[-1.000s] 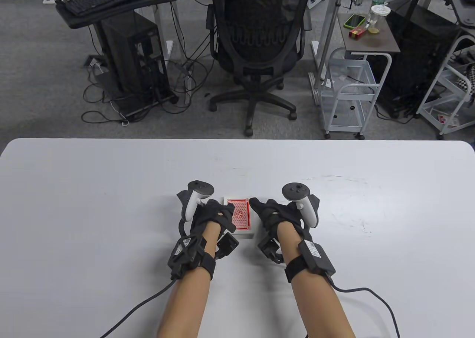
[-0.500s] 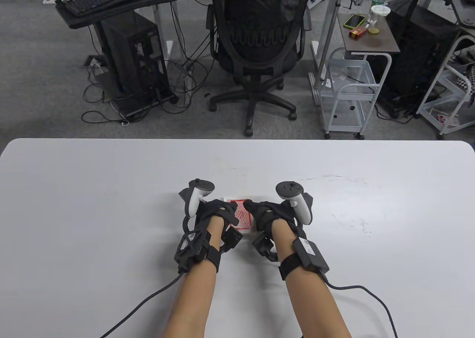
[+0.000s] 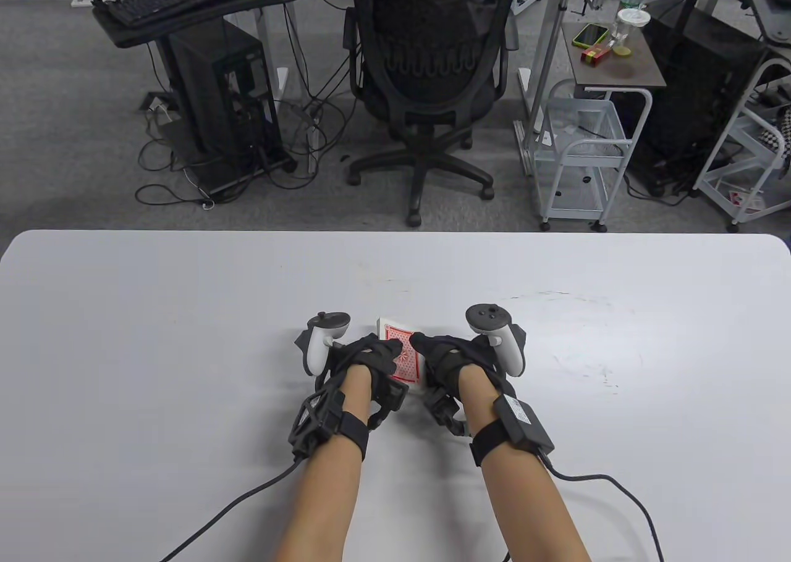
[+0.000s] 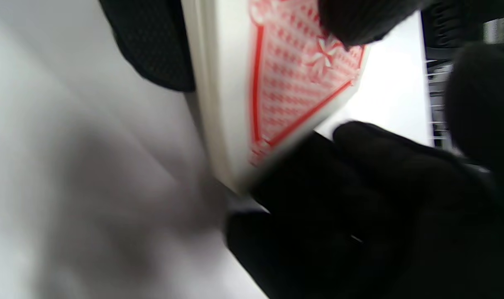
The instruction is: Four-player card dealing with fan arrangement
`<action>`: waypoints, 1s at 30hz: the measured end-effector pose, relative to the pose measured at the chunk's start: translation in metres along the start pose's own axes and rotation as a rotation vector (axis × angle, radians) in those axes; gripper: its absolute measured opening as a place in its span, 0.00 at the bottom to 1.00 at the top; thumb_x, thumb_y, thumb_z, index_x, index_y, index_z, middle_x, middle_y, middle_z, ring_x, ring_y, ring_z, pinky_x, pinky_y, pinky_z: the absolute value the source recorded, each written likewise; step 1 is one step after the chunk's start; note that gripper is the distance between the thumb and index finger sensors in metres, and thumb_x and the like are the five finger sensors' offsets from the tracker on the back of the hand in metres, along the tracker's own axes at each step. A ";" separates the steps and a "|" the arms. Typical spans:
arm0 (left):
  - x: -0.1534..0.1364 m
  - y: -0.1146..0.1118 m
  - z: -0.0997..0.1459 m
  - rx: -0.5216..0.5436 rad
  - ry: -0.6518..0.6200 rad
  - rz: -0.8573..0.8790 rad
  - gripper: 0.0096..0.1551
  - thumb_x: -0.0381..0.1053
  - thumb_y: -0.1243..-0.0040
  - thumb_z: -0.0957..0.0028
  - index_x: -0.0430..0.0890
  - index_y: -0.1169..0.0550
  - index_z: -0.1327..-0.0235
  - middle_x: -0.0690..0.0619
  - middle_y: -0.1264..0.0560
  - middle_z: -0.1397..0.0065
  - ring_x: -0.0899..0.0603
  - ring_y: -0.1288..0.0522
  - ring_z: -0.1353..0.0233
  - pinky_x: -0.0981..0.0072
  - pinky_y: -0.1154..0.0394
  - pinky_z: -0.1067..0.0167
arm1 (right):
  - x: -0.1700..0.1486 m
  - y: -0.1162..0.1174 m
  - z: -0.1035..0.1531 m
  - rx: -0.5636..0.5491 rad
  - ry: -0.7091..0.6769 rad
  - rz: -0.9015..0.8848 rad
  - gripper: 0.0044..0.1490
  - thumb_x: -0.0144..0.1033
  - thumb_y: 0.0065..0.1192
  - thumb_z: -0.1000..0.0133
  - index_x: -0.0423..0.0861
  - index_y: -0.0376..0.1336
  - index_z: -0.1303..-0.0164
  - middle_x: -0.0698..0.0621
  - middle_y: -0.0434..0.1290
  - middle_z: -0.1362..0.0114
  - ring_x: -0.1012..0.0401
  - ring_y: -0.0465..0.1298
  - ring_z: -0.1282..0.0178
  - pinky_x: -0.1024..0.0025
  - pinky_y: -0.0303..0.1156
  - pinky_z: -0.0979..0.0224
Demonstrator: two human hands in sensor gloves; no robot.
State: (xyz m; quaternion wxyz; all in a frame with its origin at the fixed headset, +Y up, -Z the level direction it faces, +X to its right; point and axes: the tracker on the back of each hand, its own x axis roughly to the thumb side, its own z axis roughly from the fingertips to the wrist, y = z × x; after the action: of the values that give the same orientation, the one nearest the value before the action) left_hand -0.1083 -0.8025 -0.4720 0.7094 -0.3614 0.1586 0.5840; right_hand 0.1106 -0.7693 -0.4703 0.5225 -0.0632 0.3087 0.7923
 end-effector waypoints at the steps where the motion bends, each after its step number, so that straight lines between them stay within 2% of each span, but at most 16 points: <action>1: -0.002 -0.002 0.001 -0.014 -0.017 0.038 0.28 0.62 0.47 0.35 0.53 0.41 0.31 0.54 0.40 0.30 0.42 0.26 0.36 0.48 0.21 0.39 | 0.000 -0.001 0.002 -0.004 0.005 0.007 0.54 0.54 0.50 0.31 0.25 0.37 0.19 0.22 0.49 0.24 0.31 0.66 0.31 0.36 0.68 0.38; 3: -0.007 -0.003 0.006 -0.001 -0.082 0.060 0.28 0.62 0.46 0.36 0.53 0.40 0.32 0.55 0.39 0.31 0.42 0.25 0.37 0.47 0.21 0.39 | -0.001 -0.002 0.007 -0.008 -0.007 0.012 0.55 0.55 0.50 0.31 0.25 0.36 0.19 0.22 0.49 0.24 0.33 0.67 0.32 0.37 0.67 0.38; 9: -0.007 -0.005 0.030 -0.042 -0.222 0.133 0.27 0.59 0.42 0.39 0.54 0.39 0.34 0.55 0.38 0.33 0.41 0.25 0.39 0.42 0.23 0.39 | -0.003 -0.004 0.022 0.019 -0.067 -0.047 0.57 0.51 0.59 0.34 0.27 0.35 0.19 0.31 0.53 0.25 0.44 0.68 0.37 0.38 0.64 0.36; 12: -0.005 -0.003 0.047 -0.089 -0.289 0.187 0.26 0.59 0.39 0.40 0.56 0.38 0.35 0.56 0.37 0.32 0.40 0.25 0.36 0.42 0.23 0.39 | 0.004 -0.003 0.039 -0.047 -0.159 -0.004 0.44 0.42 0.64 0.36 0.35 0.48 0.20 0.40 0.61 0.29 0.52 0.73 0.45 0.40 0.66 0.36; 15: -0.004 0.001 0.066 -0.143 -0.347 0.221 0.26 0.58 0.38 0.40 0.57 0.37 0.35 0.54 0.38 0.27 0.36 0.24 0.31 0.42 0.21 0.39 | 0.014 -0.001 0.065 -0.160 -0.288 0.035 0.39 0.41 0.69 0.40 0.38 0.56 0.25 0.45 0.69 0.34 0.55 0.78 0.49 0.41 0.68 0.36; 18: -0.013 0.005 0.084 -0.216 -0.406 0.265 0.28 0.59 0.37 0.41 0.60 0.37 0.32 0.49 0.36 0.20 0.32 0.23 0.30 0.42 0.19 0.41 | 0.020 0.006 0.087 -0.215 -0.375 0.093 0.36 0.42 0.73 0.43 0.41 0.62 0.28 0.48 0.74 0.37 0.57 0.82 0.51 0.41 0.69 0.35; 20: -0.023 0.008 0.096 -0.284 -0.434 0.309 0.33 0.58 0.37 0.40 0.59 0.39 0.26 0.50 0.32 0.22 0.34 0.21 0.32 0.44 0.18 0.42 | 0.020 0.015 0.100 -0.199 -0.389 0.134 0.36 0.45 0.72 0.42 0.45 0.63 0.27 0.48 0.73 0.34 0.53 0.82 0.45 0.40 0.67 0.34; 21: -0.029 0.009 0.101 -0.296 -0.447 0.327 0.33 0.58 0.37 0.40 0.59 0.39 0.25 0.52 0.29 0.24 0.35 0.19 0.33 0.44 0.18 0.43 | 0.018 0.020 0.104 -0.190 -0.395 0.152 0.36 0.49 0.71 0.42 0.47 0.63 0.26 0.44 0.67 0.28 0.49 0.77 0.38 0.38 0.65 0.33; 22: -0.037 0.011 0.108 -0.281 -0.464 0.350 0.33 0.57 0.37 0.40 0.57 0.38 0.25 0.52 0.28 0.26 0.35 0.19 0.34 0.44 0.17 0.43 | 0.016 0.026 0.109 -0.198 -0.384 0.178 0.36 0.51 0.70 0.42 0.50 0.63 0.25 0.41 0.61 0.25 0.45 0.72 0.34 0.35 0.61 0.32; 23: -0.043 0.011 0.112 -0.261 -0.474 0.348 0.33 0.57 0.37 0.41 0.57 0.37 0.26 0.52 0.27 0.26 0.35 0.18 0.34 0.44 0.17 0.43 | 0.014 0.031 0.112 -0.200 -0.381 0.212 0.36 0.53 0.69 0.42 0.51 0.63 0.26 0.42 0.60 0.26 0.46 0.72 0.36 0.35 0.61 0.32; 25: -0.062 0.011 0.120 -0.202 -0.467 0.358 0.33 0.57 0.37 0.41 0.56 0.37 0.26 0.52 0.27 0.26 0.35 0.19 0.33 0.44 0.18 0.43 | 0.012 0.047 0.114 -0.220 -0.404 0.279 0.37 0.52 0.70 0.43 0.48 0.63 0.26 0.49 0.70 0.36 0.55 0.79 0.48 0.40 0.68 0.36; 26: -0.069 0.011 0.121 -0.182 -0.465 0.380 0.33 0.57 0.37 0.41 0.56 0.37 0.26 0.53 0.27 0.26 0.35 0.19 0.34 0.44 0.17 0.43 | 0.012 0.052 0.113 -0.200 -0.412 0.279 0.39 0.50 0.70 0.43 0.42 0.62 0.27 0.53 0.74 0.42 0.60 0.82 0.56 0.44 0.70 0.38; 27: -0.078 0.011 0.122 -0.179 -0.466 0.434 0.33 0.57 0.37 0.42 0.55 0.37 0.26 0.53 0.27 0.27 0.35 0.18 0.34 0.44 0.17 0.44 | 0.010 0.060 0.114 -0.171 -0.414 0.269 0.41 0.50 0.71 0.43 0.40 0.60 0.27 0.54 0.74 0.43 0.60 0.82 0.56 0.44 0.71 0.38; 29: -0.090 0.013 0.119 -0.179 -0.461 0.499 0.33 0.57 0.35 0.43 0.55 0.35 0.27 0.53 0.25 0.28 0.35 0.17 0.36 0.44 0.17 0.46 | 0.005 0.065 0.110 -0.193 -0.462 0.220 0.40 0.49 0.73 0.44 0.38 0.63 0.29 0.53 0.76 0.44 0.59 0.84 0.57 0.45 0.72 0.38; 30: -0.094 0.015 0.116 -0.209 -0.463 0.504 0.33 0.58 0.35 0.43 0.55 0.35 0.27 0.53 0.25 0.28 0.35 0.18 0.36 0.44 0.17 0.45 | 0.003 0.066 0.108 -0.179 -0.461 0.193 0.40 0.47 0.74 0.45 0.37 0.63 0.30 0.53 0.76 0.45 0.59 0.84 0.57 0.44 0.72 0.38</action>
State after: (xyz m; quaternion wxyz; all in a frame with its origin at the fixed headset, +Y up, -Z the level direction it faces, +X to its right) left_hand -0.1704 -0.7879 -0.3359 0.5195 -0.2398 0.0172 0.8199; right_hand 0.0761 -0.7246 -0.3568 0.4932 0.1026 0.1147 0.8562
